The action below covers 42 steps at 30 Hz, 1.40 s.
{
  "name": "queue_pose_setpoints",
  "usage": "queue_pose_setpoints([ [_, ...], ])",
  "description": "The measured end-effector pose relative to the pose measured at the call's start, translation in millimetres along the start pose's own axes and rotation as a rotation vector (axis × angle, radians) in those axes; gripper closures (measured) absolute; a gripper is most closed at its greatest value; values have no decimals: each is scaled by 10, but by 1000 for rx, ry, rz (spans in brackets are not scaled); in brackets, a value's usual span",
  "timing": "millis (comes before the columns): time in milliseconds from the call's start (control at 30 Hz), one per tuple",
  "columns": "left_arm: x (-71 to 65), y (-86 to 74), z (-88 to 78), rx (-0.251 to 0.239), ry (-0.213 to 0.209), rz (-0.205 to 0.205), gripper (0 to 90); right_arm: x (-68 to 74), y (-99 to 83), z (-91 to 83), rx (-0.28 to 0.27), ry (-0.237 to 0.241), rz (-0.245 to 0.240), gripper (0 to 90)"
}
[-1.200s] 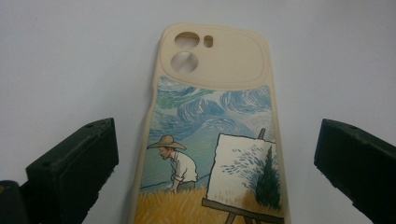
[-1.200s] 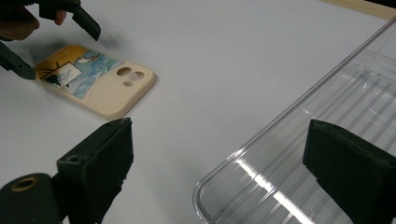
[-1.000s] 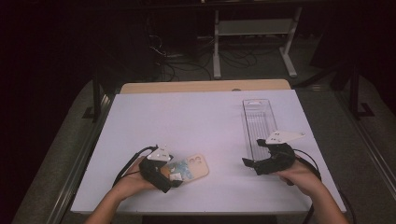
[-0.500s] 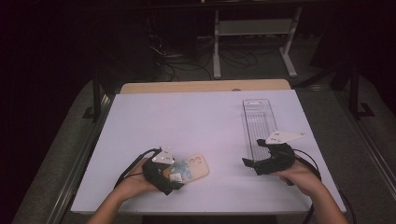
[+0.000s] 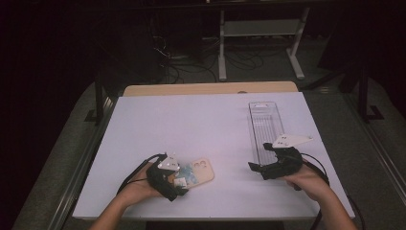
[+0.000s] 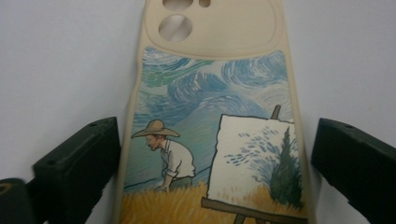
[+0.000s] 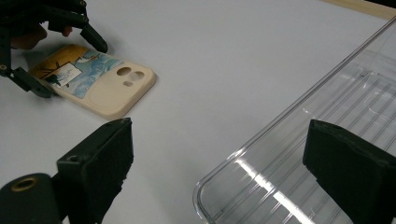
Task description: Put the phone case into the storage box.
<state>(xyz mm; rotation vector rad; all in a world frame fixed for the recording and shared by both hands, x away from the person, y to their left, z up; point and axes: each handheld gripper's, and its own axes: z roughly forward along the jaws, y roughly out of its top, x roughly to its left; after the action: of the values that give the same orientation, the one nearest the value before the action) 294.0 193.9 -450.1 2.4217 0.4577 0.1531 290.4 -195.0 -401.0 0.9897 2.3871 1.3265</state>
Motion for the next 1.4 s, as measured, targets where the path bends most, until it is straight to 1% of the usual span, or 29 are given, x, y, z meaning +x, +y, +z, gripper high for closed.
queue_pose_setpoints([
  [333, -1, -4, -9, 3, 3, 6, 32, -3, 0, 1, 0, -1, -3, 80],
  [367, -4, -5, -12, -10, 2, 1, 66, -3, 0, 1, 1, -1, -4, 80],
  [400, -2, -4, -18, -10, 0, 1, 77, -3, 0, 1, 1, -1, -4, 80],
  [433, -10, -7, -13, -22, 0, -19, 89, -3, 0, 1, 1, -1, -5, 80],
  [467, -5, -9, -19, -24, 2, -19, 89, -3, 0, 1, 1, -1, -5, 80],
  [500, 9, -8, -29, -14, 0, -4, 101, -3, 0, 1, 1, -1, -4, 80],
  [933, 14, -4, -31, -15, -4, -7, 113, 0, 0, -1, 1, -1, 1, 79],
  [1100, 23, -5, -37, -17, -11, -20, 113, -1, -1, -1, 0, 0, 2, 79],
  [1133, 27, -7, -40, -19, -4, -22, 113, -1, -1, -1, 1, 0, 3, 80],
  [1233, 43, -17, -53, -18, -6, -31, 113, 1, 0, -1, -1, 2, 5, 80],
  [1267, 59, -18, -69, -12, -2, -20, 113, 0, 0, -1, -1, 2, 4, 80],
  [1300, 63, -21, -74, -15, -7, -29, 112, 0, -1, -2, 0, 2, 4, 79],
  [1400, 67, -21, -92, -22, -8, -32, 112, 0, -1, -2, 0, 2, 4, 79],
])
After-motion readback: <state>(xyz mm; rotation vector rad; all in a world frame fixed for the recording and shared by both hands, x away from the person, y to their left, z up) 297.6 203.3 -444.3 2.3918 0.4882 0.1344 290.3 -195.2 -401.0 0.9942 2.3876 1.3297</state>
